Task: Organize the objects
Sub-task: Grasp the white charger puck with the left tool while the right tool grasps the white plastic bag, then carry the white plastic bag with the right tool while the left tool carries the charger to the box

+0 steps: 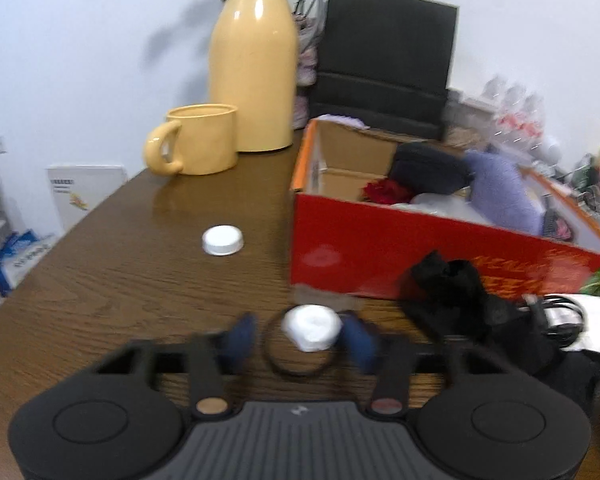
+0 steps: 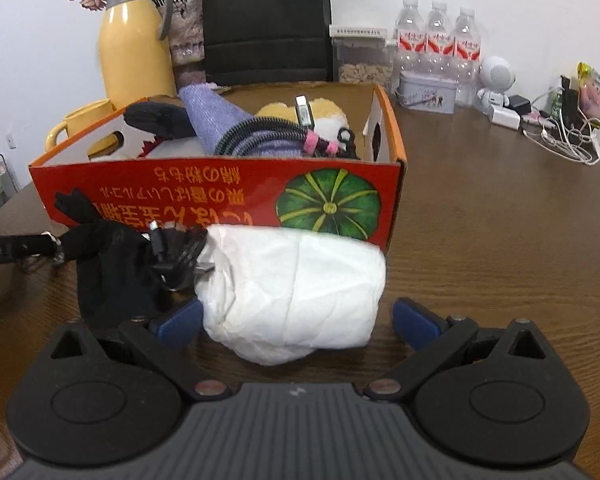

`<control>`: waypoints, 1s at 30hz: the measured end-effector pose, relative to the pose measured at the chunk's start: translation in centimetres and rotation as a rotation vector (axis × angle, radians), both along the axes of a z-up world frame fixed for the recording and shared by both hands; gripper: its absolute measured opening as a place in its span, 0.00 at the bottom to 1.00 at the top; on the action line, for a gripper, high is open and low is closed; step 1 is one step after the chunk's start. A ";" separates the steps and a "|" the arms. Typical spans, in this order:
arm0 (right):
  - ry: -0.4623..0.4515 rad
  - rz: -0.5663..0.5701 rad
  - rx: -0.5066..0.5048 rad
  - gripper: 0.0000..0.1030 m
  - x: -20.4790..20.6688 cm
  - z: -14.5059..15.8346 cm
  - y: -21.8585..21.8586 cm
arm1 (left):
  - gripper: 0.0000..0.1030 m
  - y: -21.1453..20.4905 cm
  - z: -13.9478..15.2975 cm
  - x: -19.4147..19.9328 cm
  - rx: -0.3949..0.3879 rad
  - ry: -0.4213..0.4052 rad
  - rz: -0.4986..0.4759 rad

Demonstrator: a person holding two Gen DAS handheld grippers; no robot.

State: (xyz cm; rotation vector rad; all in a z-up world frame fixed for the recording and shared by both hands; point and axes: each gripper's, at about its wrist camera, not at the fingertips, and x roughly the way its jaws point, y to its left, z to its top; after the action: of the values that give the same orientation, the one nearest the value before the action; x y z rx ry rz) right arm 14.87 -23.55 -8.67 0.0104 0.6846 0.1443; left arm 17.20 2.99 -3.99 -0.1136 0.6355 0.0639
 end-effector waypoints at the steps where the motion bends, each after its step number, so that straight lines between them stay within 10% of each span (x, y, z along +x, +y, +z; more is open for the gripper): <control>1: 0.001 0.001 0.006 1.00 0.0 0.0 -0.1 | 0.28 0.0 0.1 -0.1 -0.003 -0.007 0.000; 7: 0.004 0.004 0.004 1.00 0.0 0.0 0.1 | 0.12 -0.2 0.2 -0.6 0.002 -0.041 0.000; 19: -0.049 0.015 0.056 0.43 -2.0 0.6 -0.4 | 0.11 -0.2 0.4 -1.5 0.011 -0.066 -0.001; 23: -0.086 0.010 0.075 0.39 -2.8 1.0 -0.8 | 0.39 0.0 0.3 -1.1 0.017 -0.049 0.011; 30: -0.103 0.007 0.105 0.38 -3.3 1.2 -1.4 | 0.22 0.0 0.0 -0.1 0.006 -0.029 -0.022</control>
State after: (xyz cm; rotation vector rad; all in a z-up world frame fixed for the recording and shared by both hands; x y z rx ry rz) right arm 11.54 -24.91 -7.48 0.1005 0.5737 0.1864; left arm 17.05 3.04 -4.03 -0.1013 0.6071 0.0430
